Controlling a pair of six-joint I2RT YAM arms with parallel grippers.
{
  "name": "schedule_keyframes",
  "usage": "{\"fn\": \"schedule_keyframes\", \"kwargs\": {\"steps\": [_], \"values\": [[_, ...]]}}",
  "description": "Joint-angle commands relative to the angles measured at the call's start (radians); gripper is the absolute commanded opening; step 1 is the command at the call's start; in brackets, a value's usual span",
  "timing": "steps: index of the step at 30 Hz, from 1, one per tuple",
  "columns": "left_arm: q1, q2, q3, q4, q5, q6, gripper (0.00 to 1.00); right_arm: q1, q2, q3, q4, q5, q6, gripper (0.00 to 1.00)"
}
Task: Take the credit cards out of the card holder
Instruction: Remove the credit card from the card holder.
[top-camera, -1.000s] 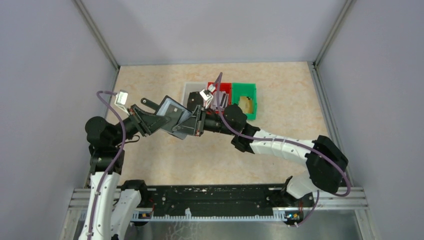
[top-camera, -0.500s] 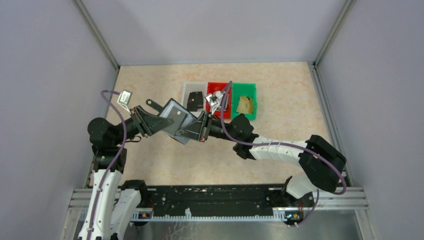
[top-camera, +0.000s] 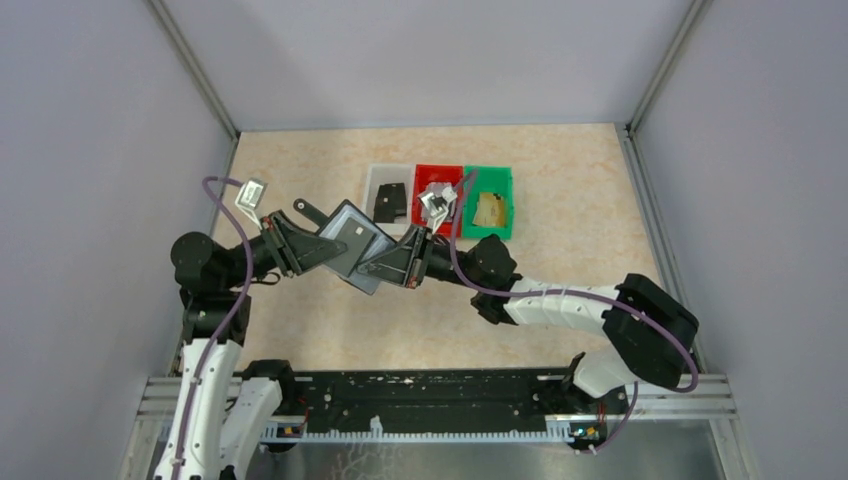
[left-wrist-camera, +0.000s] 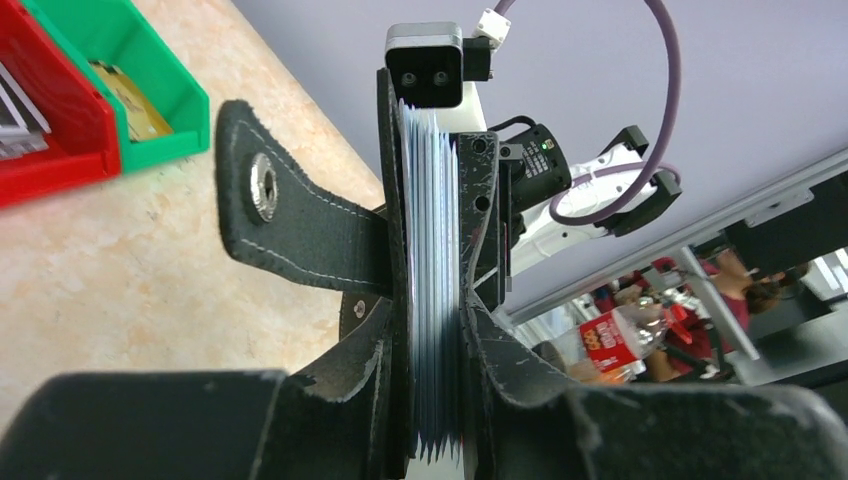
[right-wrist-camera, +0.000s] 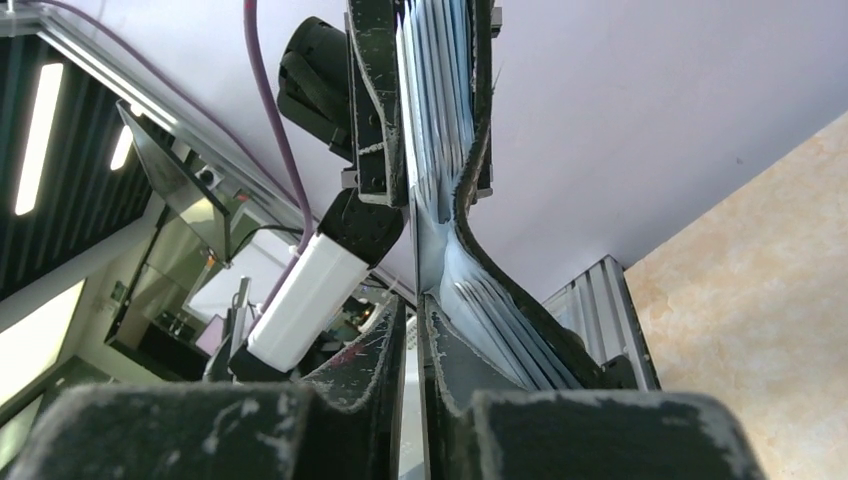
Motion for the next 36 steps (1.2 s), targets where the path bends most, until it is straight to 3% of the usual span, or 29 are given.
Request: {"fn": "schedule_keyframes", "kwargs": {"steps": [1,6,10,15,19,22,29,31,34,36], "values": [[-0.004,-0.027,0.062,-0.028,0.020,0.113,0.07,-0.004,-0.054,0.018,0.083,0.040,-0.016,0.13],[-0.004,-0.037,0.062,-0.044,0.029,0.132,0.05,-0.018,-0.030,0.044,0.097,0.061,0.013,0.28],[-0.003,-0.041,0.064,-0.017,0.044,0.114,0.07,-0.019,-0.010,0.087,0.068,0.050,0.018,0.30],[-0.003,-0.052,0.027,0.037,0.062,0.053,0.09,-0.020,0.034,0.115,0.106,0.052,0.066,0.16],[-0.004,-0.048,0.040,-0.009,0.061,0.117,0.14,-0.021,0.063,0.136,0.010,0.088,0.126,0.01],[-0.003,-0.041,0.083,-0.080,0.036,0.182,0.18,-0.022,0.063,0.113,0.047,0.108,0.140,0.00],[-0.003,-0.038,0.058,-0.064,0.028,0.125,0.38,-0.022,0.055,0.078,0.217,0.048,0.134,0.00],[-0.003,-0.023,0.038,-0.012,0.036,0.034,0.36,-0.022,0.066,0.057,0.278,0.042,0.159,0.00],[-0.003,-0.010,-0.002,0.162,0.041,-0.140,0.22,-0.021,0.070,0.034,0.310,0.042,0.171,0.00],[-0.004,-0.009,0.004,0.186,0.036,-0.165,0.22,-0.021,0.064,0.030,0.294,0.042,0.161,0.00]]}}
